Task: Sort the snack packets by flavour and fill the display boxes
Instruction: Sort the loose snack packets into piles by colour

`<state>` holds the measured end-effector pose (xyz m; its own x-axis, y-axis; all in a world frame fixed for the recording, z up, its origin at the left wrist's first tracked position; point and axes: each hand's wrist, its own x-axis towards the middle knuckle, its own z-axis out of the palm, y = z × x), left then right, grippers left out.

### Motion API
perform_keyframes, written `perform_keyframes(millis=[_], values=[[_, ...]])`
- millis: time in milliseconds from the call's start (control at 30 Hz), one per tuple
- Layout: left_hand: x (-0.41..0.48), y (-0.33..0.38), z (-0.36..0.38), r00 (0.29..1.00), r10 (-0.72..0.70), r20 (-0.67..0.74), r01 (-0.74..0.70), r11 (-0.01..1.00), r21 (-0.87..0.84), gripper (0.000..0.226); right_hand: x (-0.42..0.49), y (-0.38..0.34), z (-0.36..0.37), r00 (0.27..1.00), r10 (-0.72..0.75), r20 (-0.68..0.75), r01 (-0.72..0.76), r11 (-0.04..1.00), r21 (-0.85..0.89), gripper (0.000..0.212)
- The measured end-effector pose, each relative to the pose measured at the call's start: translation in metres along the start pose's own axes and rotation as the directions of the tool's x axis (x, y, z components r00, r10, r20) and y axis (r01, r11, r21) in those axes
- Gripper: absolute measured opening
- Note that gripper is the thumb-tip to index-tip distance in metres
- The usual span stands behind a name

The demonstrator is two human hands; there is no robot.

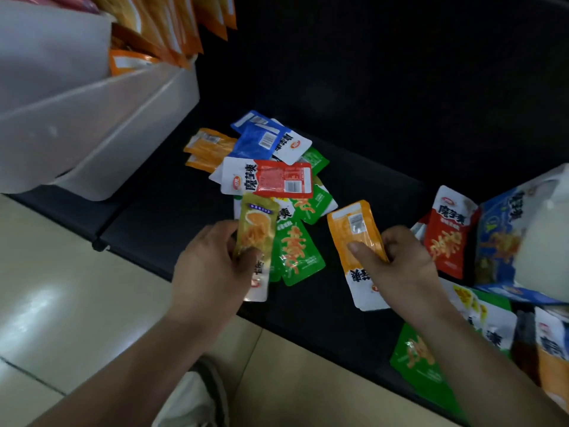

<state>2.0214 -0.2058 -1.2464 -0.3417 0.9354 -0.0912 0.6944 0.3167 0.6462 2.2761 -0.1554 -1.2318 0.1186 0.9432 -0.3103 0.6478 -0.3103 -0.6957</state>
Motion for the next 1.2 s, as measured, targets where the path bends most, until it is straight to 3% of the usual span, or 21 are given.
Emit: perform_keyframes(millis=[100,233,333,467,600,833,967,1067,1200], values=[[-0.011,0.03,0.0,0.994,-0.057,0.088,0.078,0.964,-0.255,0.021,-0.018,0.0,-0.02,0.998,0.055,-0.024,-0.05,0.987,0.155,0.03],[-0.043,0.074,0.015,0.946,-0.093,0.311,0.25,0.821,-0.514,0.021,-0.059,0.012,-0.042,0.989,0.145,-0.034,-0.126,0.935,0.332,0.018],[-0.076,0.089,0.04,0.887,-0.08,0.454,0.324,0.809,-0.49,0.023,-0.088,0.034,-0.043,0.983,0.179,0.028,-0.179,0.93,0.321,0.007],[-0.101,0.094,0.06,0.87,-0.095,0.483,0.333,0.836,-0.435,0.02,-0.113,0.05,-0.051,0.971,0.207,0.115,-0.235,0.91,0.341,0.005],[-0.112,0.107,0.066,0.822,-0.083,0.563,0.369,0.831,-0.416,0.017,-0.129,0.063,-0.074,0.929,0.247,0.275,-0.331,0.888,0.32,0.023],[-0.126,0.136,0.091,0.788,0.011,0.616,0.315,0.852,-0.418,0.014,-0.139,0.087,-0.119,0.932,0.363,0.01,-0.34,0.86,0.381,0.02],[-0.137,0.163,0.109,0.739,0.089,0.668,0.313,0.833,-0.457,0.007,-0.148,0.101,-0.146,0.928,0.36,-0.099,-0.286,0.856,0.431,0.021],[-0.144,0.179,0.119,0.706,0.145,0.693,0.273,0.848,-0.455,0.012,-0.141,0.121,-0.174,0.894,0.35,-0.28,-0.225,0.89,0.395,0.02],[-0.148,0.188,0.13,0.677,0.154,0.72,0.274,0.855,-0.441,0.018,-0.128,0.146,-0.185,0.873,0.36,-0.329,-0.256,0.912,0.32,0.017]])
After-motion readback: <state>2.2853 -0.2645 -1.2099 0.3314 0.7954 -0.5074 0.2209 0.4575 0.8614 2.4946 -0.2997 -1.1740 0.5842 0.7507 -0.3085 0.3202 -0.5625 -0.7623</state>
